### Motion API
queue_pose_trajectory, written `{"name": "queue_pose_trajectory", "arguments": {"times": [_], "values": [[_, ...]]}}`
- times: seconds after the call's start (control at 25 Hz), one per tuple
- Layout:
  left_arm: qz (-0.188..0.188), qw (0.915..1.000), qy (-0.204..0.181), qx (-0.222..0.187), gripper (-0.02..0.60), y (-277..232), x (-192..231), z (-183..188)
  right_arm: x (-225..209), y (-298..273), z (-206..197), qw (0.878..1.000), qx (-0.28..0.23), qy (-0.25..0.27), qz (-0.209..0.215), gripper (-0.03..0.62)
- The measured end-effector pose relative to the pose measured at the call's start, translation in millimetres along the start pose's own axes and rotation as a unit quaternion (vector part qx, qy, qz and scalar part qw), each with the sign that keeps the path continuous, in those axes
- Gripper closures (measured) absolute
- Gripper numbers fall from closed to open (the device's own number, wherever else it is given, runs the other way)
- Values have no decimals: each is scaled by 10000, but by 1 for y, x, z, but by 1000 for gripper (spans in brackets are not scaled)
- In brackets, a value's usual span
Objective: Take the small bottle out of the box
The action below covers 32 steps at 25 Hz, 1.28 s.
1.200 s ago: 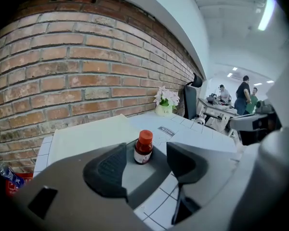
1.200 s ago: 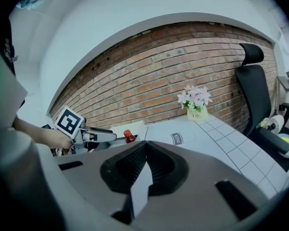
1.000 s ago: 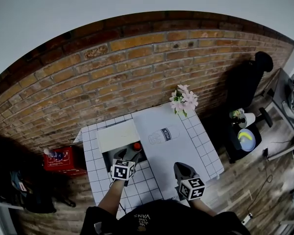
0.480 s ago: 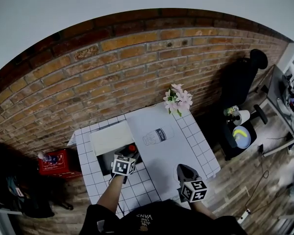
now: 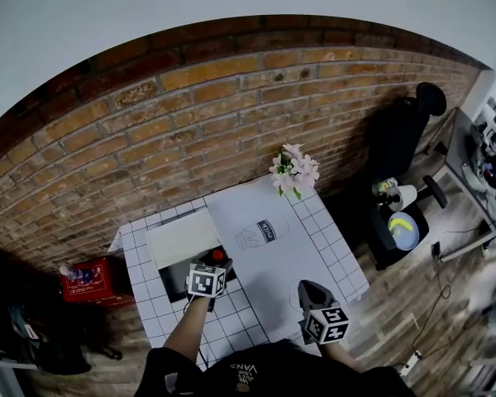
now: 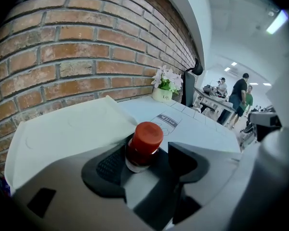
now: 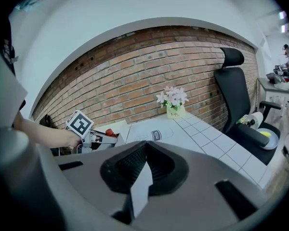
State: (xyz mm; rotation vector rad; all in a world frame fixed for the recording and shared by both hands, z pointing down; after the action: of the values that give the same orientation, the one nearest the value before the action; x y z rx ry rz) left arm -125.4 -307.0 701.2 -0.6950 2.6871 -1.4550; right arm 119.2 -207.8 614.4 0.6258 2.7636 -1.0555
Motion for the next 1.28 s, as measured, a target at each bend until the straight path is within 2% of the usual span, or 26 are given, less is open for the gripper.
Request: {"name": "queue_pose_trajectory", "arguments": {"times": [0.16, 0.4, 0.52, 0.88, 1.28], "values": [[-190, 9997, 146, -49, 310, -1, 2, -1, 0, -2, 0, 10000, 0, -19, -11, 595], [-304, 9994, 99, -108, 322, -1, 4, 1, 3, -4, 0, 10000, 25, -18, 23, 595], [-218, 9997, 68, -107, 367, 0, 6, -1, 2, -4, 0, 10000, 1, -23, 16, 595], [33, 9999, -16, -114, 373, 4, 7, -4, 8, -2, 0, 10000, -18, 11, 48, 595], [134, 9989, 38, -447, 374, 32, 14, -7, 25, -2, 1, 9998, -98, 99, 142, 595]]}}
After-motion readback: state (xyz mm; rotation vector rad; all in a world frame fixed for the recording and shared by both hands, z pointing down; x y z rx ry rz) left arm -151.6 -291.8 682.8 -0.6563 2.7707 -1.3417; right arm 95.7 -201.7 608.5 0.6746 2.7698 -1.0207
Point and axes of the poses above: the fingertips, and each gripper's own axes: y backward along the fingers, x to its left, z out of its top, the point moved 2 cm from there along y, backward along the fingers, and after that the axes turned 12 degrees about x, right-handed, at the moved point
